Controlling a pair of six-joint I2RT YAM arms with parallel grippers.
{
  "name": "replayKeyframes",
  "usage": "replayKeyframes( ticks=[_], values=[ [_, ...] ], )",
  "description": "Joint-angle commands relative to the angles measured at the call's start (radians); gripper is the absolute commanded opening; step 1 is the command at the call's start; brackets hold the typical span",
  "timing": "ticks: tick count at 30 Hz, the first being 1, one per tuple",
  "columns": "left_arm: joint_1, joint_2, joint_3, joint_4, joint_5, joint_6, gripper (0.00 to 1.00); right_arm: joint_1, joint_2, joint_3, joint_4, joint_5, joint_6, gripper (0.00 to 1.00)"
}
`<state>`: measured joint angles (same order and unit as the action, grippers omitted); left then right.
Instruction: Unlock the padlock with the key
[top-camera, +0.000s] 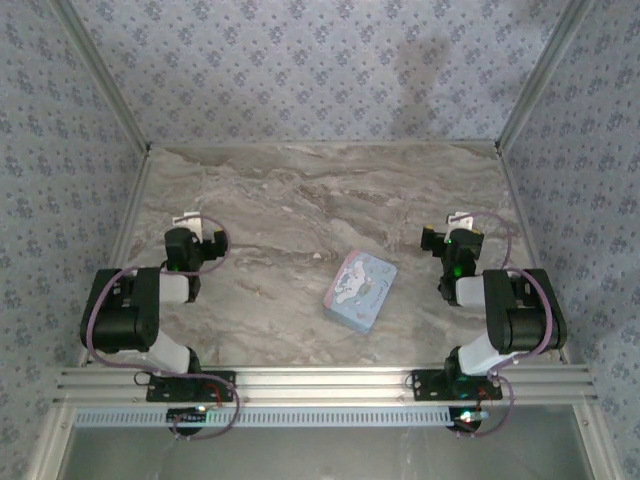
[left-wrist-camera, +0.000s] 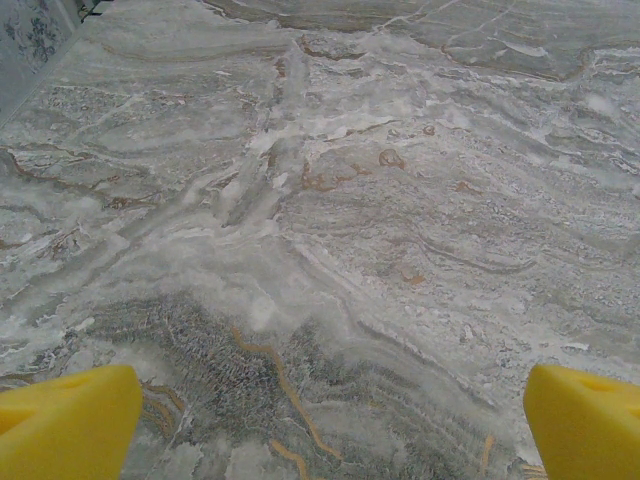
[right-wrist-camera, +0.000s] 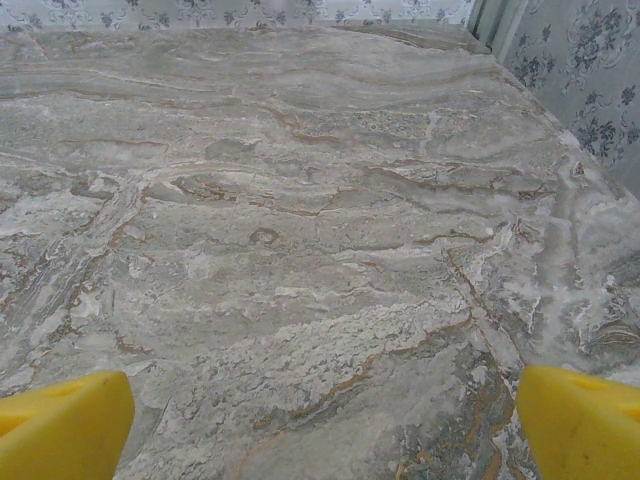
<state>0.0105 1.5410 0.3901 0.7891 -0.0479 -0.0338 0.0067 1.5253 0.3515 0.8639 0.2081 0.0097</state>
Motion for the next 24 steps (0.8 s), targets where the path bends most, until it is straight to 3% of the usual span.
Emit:
replayKeyframes(
  ticks=[1,12,15,19,22,24],
  values=[
    [0.011,-0.006,0.026,0.021,0.023,0.012,0.98,-0.008,0.001,0.019,-0.002,-0.01,-0.006,1.0],
    [0.011,-0.021,0.038,-0.006,-0.001,0.003,0.98,-0.008,-0.007,0.015,0.009,-0.009,-0.008,1.0],
    [0.012,-0.107,0.163,-0.295,-0.034,-0.015,0.98,0.003,-0.132,0.106,-0.264,0.012,-0.005,1.0],
    [0.012,-0.22,0.211,-0.411,-0.016,-0.055,0.98,0.001,-0.298,0.133,-0.435,-0.003,0.068,1.0],
    [0.019,-0.299,0.252,-0.507,0.03,-0.192,0.98,-0.001,-0.417,0.171,-0.59,-0.015,0.188,1.0],
    [0.033,-0.334,0.293,-0.617,0.061,-0.356,0.98,-0.013,-0.485,0.221,-0.764,-0.028,0.348,1.0]
  ],
)
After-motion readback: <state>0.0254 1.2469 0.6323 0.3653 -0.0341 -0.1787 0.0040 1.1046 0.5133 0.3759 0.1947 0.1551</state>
